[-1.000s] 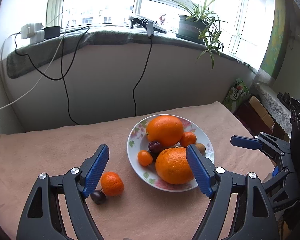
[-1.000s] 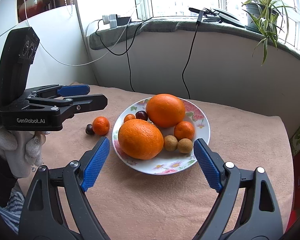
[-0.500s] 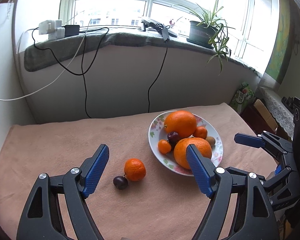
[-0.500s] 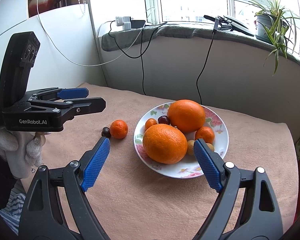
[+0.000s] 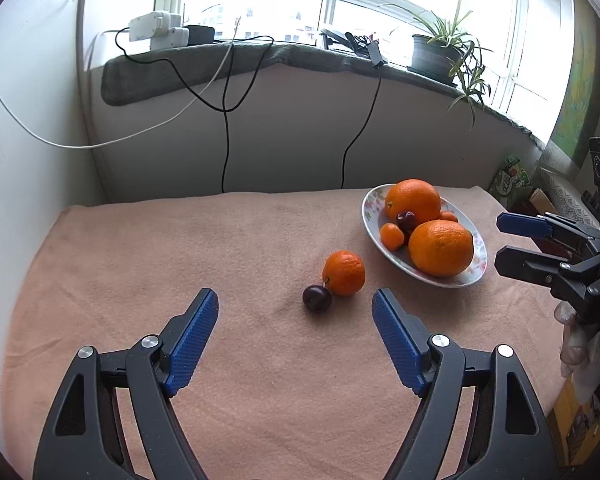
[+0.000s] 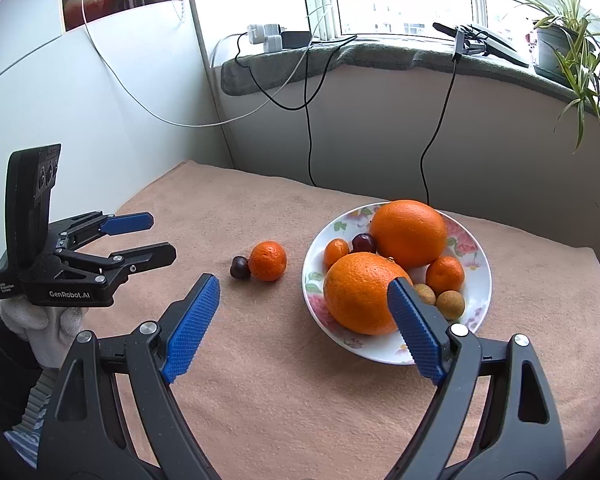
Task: Organize fruits
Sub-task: 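Move both grippers back toward the last mandarin and dark plum on the towel, then grasp the small mandarin with the right gripper while the left gripper grasps the dark plum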
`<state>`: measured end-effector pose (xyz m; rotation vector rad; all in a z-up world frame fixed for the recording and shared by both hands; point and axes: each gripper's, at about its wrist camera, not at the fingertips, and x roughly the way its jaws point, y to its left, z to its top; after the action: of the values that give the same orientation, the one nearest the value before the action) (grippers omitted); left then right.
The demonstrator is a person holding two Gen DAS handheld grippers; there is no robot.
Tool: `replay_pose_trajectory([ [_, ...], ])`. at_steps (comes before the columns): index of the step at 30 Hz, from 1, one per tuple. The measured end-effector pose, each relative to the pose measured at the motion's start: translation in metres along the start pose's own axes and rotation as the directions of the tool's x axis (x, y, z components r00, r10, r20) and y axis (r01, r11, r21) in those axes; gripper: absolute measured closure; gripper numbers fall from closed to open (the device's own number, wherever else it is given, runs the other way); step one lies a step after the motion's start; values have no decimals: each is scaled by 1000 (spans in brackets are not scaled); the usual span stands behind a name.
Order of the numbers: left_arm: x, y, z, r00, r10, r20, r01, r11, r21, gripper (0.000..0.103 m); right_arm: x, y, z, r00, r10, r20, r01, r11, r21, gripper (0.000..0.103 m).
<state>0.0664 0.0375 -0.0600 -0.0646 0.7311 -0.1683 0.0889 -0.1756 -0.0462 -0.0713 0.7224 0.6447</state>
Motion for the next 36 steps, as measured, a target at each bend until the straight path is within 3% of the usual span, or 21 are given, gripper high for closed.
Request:
replay_pose_trajectory([
  [4,4,3,-12,999,-23,-29,23,1000,3,24,11,10,5,999,26,-23,-27,999,-41,15],
  [9,13,0,-18,997,-54,-63,55,998,14,35,26,30,13,998,28,-62,-38,986,-160,16],
  [23,40,-2,-13,983,-148,-109,149,989,-2,59,83,48,29,973,40,-227,-112,942,-316,53],
  [36,66,1,-7,978,-155,-140,155,988,-11,71,123,51,34,953,17,-302,-135,918,-372,56],
])
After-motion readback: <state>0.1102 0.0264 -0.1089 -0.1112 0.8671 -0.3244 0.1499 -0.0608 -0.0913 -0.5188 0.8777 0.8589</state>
